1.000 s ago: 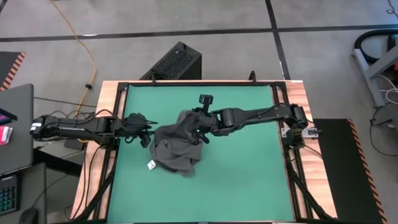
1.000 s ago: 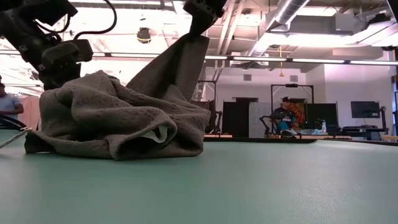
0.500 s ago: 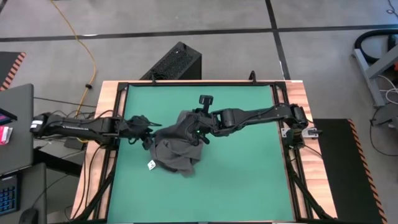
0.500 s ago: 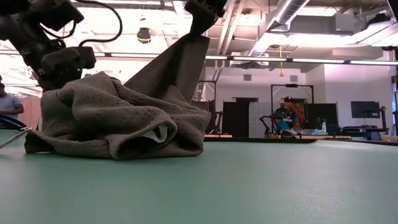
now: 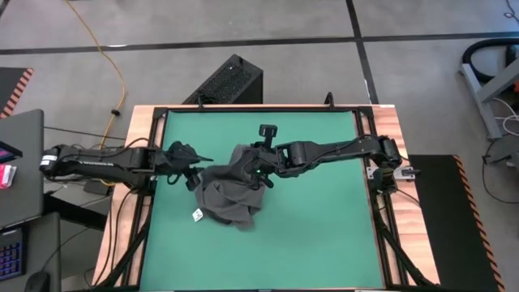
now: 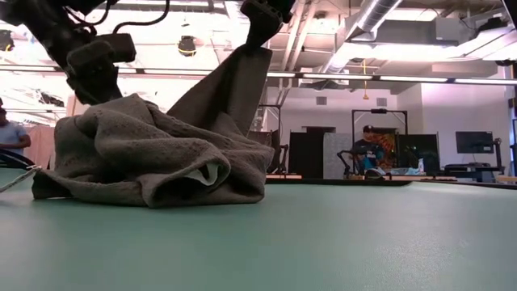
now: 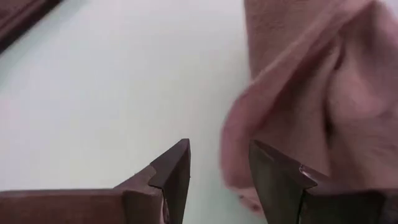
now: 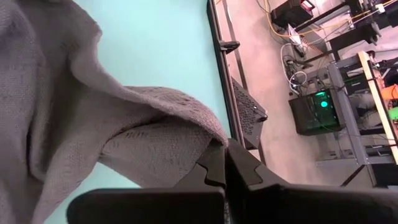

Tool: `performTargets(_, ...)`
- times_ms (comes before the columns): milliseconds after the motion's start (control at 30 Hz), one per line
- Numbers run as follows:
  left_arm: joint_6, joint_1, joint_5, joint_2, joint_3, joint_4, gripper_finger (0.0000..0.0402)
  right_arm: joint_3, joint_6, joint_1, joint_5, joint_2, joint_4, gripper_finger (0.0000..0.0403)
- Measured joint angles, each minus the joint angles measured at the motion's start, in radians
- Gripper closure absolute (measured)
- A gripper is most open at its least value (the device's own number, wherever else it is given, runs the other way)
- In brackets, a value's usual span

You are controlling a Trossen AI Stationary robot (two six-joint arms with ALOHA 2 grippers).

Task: Roll towel
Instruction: Roll the gray towel

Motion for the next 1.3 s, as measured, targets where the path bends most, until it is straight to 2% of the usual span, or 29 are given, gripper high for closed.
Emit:
performTargets(200, 0.038, -0.001, -0.037, 0.061, -0.026, 0.026, 0.025, 0.0, -0.001, 0.0, -0.001, 0.0, -0.004, 0.0392)
performTargets(367, 0.085, 0.0, -0.023, 0.145, -0.049, 0.078, 0.025, 0.0, 0.0, 0.0, -0.011, 0.0, -0.019, 0.0392)
performTargets(533, 0.045, 0.0, 0.014, 0.213, -0.054, 0.106, 0.025, 0.0, 0.0, 0.0, -0.034, 0.001, -0.021, 0.0392)
performTargets(700, 0.031, 0.011, 0.003, 0.257, -0.055, 0.111, 0.0253, 0.0, 0.0, 0.0, -0.035, 0.001, -0.022, 0.0392)
performTargets(800, 0.008, 0.037, 0.057, 0.278, -0.055, 0.119, 0.028, 0.0, 0.0, 0.001, -0.035, 0.001, -0.025, 0.0392)
performTargets(933, -0.001, 0.056, 0.154, 0.289, -0.055, 0.153, 0.0375, 0.0, 0.005, 0.006, -0.027, 0.001, -0.023, 0.0392)
performTargets(1000, -0.002, 0.055, 0.202, 0.28, -0.053, 0.188, 0.0392, 0.0, 0.021, 0.006, -0.017, 0.001, -0.021, 0.0392)
performTargets(1167, 0.013, 0.037, 0.19, 0.234, 0.046, 0.135, 0.0401, 0.0, 0.051, 0.002, 0.103, 0.001, -0.029, 0.0392)
performTargets(1300, 0.089, 0.014, 0.06, 0.188, 0.224, -0.058, 0.0401, 0.0, 0.033, -0.006, 0.256, -0.005, -0.035, 0.0392)
